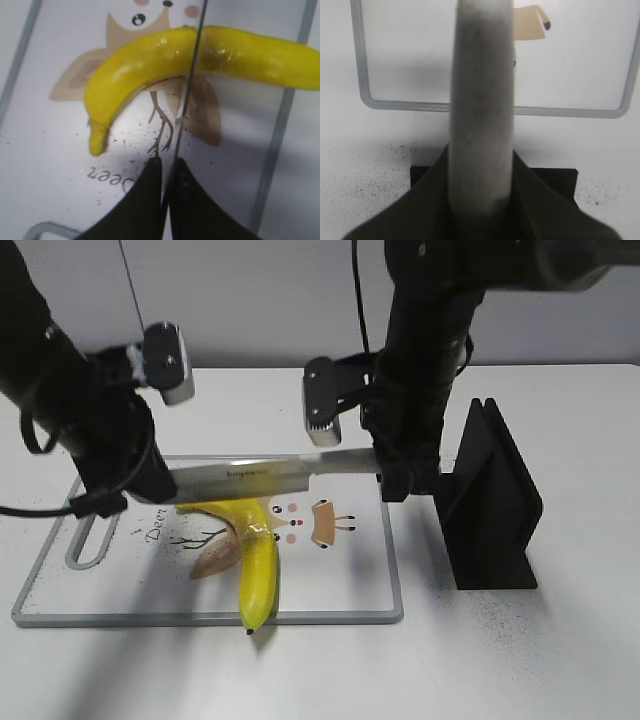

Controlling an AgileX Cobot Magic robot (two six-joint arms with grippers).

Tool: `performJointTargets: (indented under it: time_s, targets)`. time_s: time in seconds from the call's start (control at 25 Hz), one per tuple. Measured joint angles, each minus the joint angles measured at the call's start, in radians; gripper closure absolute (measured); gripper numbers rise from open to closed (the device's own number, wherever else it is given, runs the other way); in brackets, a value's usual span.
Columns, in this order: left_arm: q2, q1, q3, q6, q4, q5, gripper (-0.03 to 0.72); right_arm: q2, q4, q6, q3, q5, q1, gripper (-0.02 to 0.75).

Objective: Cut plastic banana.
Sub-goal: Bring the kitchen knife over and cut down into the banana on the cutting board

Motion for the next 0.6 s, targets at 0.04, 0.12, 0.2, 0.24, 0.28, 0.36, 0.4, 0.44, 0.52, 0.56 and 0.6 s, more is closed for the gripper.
performJointTargets:
  time_s: [0.04,0.12,0.2,0.24,0.28,0.36,0.4,0.44,0.52,0.56,0.6]
  targets:
    - [0.025,0.0,0.038,0.003,-0.012,-0.044,0.68,0.03,-0.001,-0.003,0.0,-0.01,0.0,0.572]
    - [0.072,-0.003,0.129,0.008,-0.043,-0.175,0.68,0.095,-0.001,-0.012,0.0,-0.034,0.001,0.57]
    - [0.097,-0.013,0.185,0.018,-0.067,-0.274,0.676,0.152,-0.013,-0.014,-0.01,-0.024,0.001,0.563]
    - [0.098,-0.021,0.2,0.018,-0.068,-0.307,0.676,0.163,-0.016,-0.013,-0.017,-0.018,0.001,0.561]
    - [0.1,-0.023,0.203,0.021,-0.067,-0.327,0.674,0.176,-0.026,-0.002,-0.024,-0.006,0.003,0.561]
    - [0.103,-0.029,0.2,0.022,-0.062,-0.337,0.674,0.183,-0.05,0.021,-0.032,0.006,0.008,0.559]
    - [0.103,-0.032,0.194,0.022,-0.06,-0.335,0.674,0.184,-0.054,0.027,-0.033,0.009,0.01,0.558]
    - [0.103,-0.033,0.185,0.022,-0.054,-0.319,0.674,0.182,-0.055,0.03,-0.034,0.014,0.01,0.558]
    - [0.107,-0.033,0.163,0.022,-0.049,-0.282,0.674,0.174,-0.054,0.034,-0.034,0.017,0.011,0.558]
    - [0.113,-0.033,0.153,0.022,-0.047,-0.265,0.674,0.17,-0.055,0.034,-0.034,0.016,0.011,0.558]
    - [0.124,-0.033,0.138,0.021,-0.046,-0.256,0.674,0.168,-0.055,0.034,-0.034,0.013,0.011,0.558]
